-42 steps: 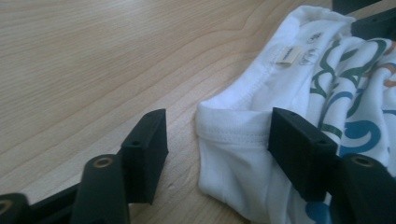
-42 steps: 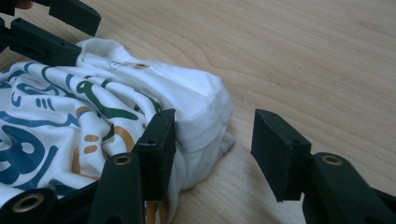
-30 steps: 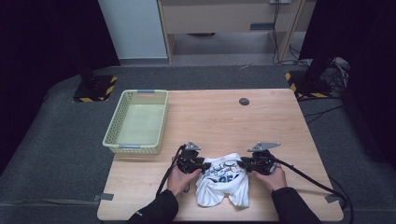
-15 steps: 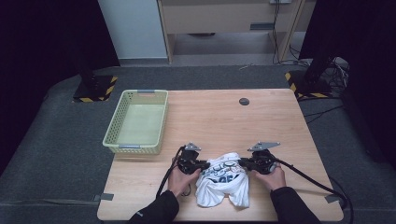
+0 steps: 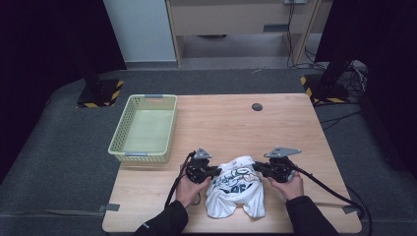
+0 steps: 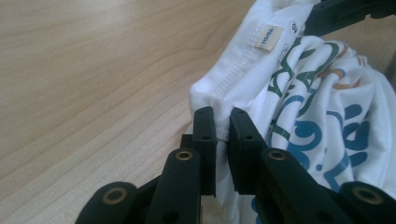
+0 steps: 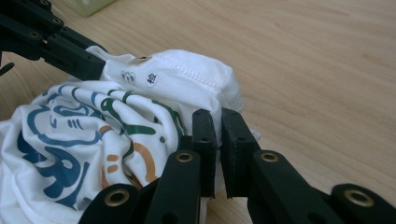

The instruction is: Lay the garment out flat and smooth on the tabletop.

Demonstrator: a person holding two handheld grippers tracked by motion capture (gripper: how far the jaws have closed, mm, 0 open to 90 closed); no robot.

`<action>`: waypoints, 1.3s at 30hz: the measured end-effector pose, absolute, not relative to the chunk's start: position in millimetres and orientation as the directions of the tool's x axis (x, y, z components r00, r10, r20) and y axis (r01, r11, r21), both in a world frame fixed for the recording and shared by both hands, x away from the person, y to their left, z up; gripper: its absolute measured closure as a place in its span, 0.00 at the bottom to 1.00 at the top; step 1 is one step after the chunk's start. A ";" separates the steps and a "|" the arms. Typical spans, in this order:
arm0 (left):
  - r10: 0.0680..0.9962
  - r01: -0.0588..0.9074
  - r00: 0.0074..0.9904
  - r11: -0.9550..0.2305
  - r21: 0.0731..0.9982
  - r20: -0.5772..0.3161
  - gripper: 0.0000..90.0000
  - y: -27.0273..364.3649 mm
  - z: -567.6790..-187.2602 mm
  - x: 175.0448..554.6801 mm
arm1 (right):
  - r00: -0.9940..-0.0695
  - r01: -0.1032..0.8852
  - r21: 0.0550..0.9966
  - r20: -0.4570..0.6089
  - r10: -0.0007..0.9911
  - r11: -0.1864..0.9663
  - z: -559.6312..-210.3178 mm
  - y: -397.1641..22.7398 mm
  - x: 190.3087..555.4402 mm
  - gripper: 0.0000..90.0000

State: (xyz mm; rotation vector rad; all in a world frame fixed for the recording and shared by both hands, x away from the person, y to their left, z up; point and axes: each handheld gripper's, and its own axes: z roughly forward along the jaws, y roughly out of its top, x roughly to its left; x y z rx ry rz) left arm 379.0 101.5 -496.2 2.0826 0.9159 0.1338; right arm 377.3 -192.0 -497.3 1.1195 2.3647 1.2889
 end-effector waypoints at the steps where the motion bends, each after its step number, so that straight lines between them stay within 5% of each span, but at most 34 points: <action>1: 0.647 0.554 0.732 -0.382 0.740 -0.214 0.92 101.4 -493.3 378.0 | -0.686 0.506 0.801 0.147 0.713 0.321 -494.8 -192.6 376.7 0.94; 19: 0.629 0.443 0.765 -0.355 0.823 -0.140 0.93 101.9 -451.9 369.1 | -0.679 0.436 0.863 0.130 0.722 0.255 -455.9 -202.0 368.4 0.95; 39: 0.669 0.327 0.744 -0.349 0.878 -0.011 0.93 91.4 -399.0 399.3 | -0.590 0.369 0.908 0.064 0.805 0.199 -409.8 -201.0 383.7 0.95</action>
